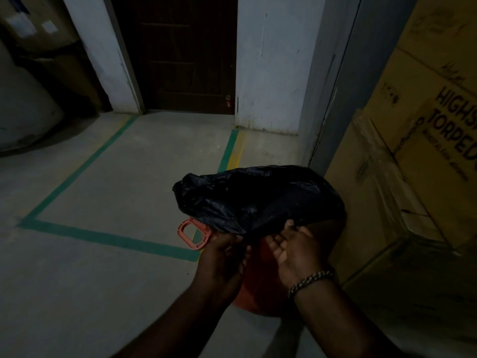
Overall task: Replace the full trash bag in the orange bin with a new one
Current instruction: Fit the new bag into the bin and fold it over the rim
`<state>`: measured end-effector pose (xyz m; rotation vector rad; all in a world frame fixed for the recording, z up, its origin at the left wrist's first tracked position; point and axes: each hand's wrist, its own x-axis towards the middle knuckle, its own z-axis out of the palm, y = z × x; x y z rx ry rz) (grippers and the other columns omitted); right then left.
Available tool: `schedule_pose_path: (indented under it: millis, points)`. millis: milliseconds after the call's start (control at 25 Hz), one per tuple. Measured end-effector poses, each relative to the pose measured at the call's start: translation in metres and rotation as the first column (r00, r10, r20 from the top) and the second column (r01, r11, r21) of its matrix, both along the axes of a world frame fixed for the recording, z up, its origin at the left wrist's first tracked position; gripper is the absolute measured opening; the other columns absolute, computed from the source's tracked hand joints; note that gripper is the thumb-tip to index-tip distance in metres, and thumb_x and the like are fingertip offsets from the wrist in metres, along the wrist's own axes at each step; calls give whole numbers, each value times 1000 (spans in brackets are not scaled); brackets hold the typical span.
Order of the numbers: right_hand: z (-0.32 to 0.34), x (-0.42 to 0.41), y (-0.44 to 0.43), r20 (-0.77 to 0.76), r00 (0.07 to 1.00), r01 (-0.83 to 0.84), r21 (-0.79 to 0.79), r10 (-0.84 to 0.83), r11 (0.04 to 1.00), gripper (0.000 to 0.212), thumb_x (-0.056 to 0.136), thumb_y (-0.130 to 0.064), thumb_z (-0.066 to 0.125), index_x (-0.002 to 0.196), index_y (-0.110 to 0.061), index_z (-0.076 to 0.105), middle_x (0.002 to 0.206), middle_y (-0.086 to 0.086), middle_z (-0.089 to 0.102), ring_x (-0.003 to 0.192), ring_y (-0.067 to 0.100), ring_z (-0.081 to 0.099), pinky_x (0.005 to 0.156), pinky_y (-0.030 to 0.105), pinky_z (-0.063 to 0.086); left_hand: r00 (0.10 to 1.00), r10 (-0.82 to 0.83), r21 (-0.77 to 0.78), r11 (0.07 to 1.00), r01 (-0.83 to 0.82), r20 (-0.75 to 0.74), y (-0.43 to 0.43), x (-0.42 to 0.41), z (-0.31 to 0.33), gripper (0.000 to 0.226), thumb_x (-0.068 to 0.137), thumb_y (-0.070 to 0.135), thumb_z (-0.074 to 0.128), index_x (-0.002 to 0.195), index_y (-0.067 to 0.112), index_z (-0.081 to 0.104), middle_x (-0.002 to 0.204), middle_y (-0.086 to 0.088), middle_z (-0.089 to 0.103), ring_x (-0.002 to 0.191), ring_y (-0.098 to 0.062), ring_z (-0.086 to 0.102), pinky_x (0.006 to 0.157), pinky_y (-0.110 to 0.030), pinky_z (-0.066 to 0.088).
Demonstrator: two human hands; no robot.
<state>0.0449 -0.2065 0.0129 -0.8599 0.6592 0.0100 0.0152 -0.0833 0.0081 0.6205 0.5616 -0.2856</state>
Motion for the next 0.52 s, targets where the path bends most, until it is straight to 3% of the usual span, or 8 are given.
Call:
schedule_pose_path:
  millis: [120, 280, 400, 520]
  points:
    - [-1, 1, -5, -3, 1000, -4, -15, 4, 1000, 22, 105, -7, 44, 125, -9, 53, 94, 6, 62, 82, 19, 64, 62, 31, 54, 998, 51, 66, 997, -49, -38, 6, 2, -8, 14, 89, 4, 55, 94, 10, 67, 89, -9, 68, 80, -22, 61, 71, -31, 48]
    - [0, -1, -4, 3, 1000, -27, -21, 27, 999, 21, 105, -6, 42, 122, -8, 55, 91, 7, 64, 76, 18, 64, 61, 31, 54, 984, 150, 192, 973, -129, -98, 9, 8, -21, 11, 96, 12, 59, 100, 8, 68, 101, -10, 71, 95, -27, 68, 87, -41, 54]
    - [0, -4, 0, 5, 999, -54, 4, 54, 999, 20, 105, -3, 40, 103, -14, 57, 81, 2, 62, 70, 16, 62, 60, 32, 52, 985, 90, 351, 936, -33, -147, 13, 7, -20, 20, 98, 21, 59, 104, 3, 63, 95, -12, 72, 79, -27, 71, 66, -35, 57]
    - [-2, -5, 0, 29, 997, -74, 12, 74, 997, 21, 105, -5, 42, 100, -16, 58, 86, 5, 67, 74, 20, 65, 64, 35, 54, 973, 144, 355, 932, -71, -183, 13, 9, -15, 26, 97, 30, 63, 99, 5, 61, 82, -10, 64, 64, -23, 67, 52, -29, 49]
